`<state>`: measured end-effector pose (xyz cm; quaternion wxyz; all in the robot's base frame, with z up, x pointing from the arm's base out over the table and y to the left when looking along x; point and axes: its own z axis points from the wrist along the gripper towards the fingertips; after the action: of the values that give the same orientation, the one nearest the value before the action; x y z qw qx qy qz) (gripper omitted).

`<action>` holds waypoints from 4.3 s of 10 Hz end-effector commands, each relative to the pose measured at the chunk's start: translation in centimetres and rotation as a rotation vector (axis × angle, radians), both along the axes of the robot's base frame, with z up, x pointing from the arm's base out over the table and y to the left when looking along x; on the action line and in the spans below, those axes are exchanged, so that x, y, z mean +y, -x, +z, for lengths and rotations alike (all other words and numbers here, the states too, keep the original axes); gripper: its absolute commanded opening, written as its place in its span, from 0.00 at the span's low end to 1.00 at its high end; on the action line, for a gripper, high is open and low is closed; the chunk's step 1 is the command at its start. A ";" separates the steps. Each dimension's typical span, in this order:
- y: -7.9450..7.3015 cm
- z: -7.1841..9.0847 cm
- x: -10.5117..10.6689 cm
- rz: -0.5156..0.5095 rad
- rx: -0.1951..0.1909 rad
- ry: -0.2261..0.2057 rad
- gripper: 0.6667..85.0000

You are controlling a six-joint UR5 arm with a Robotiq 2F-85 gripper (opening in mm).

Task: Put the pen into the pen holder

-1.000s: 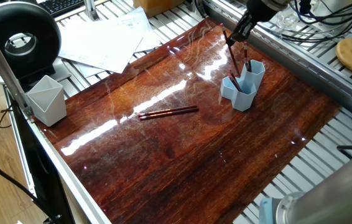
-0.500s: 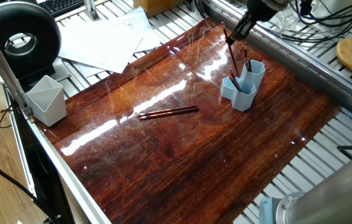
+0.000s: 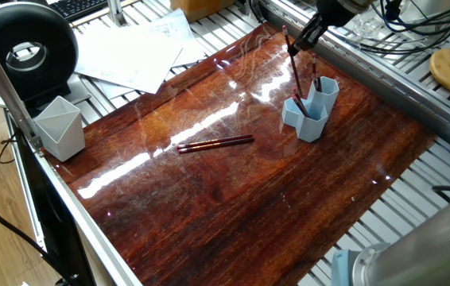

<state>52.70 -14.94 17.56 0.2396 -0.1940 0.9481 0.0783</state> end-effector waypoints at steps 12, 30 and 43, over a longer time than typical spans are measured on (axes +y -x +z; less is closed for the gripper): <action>1.7 -2.5 -0.2 -0.039 -0.007 -0.027 0.00; 1.9 -3.1 -0.1 -0.065 0.025 -0.018 0.25; 1.1 -3.8 0.7 -0.145 0.193 0.110 0.24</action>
<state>50.77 -14.84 13.99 0.1701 -0.1510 0.9725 0.0498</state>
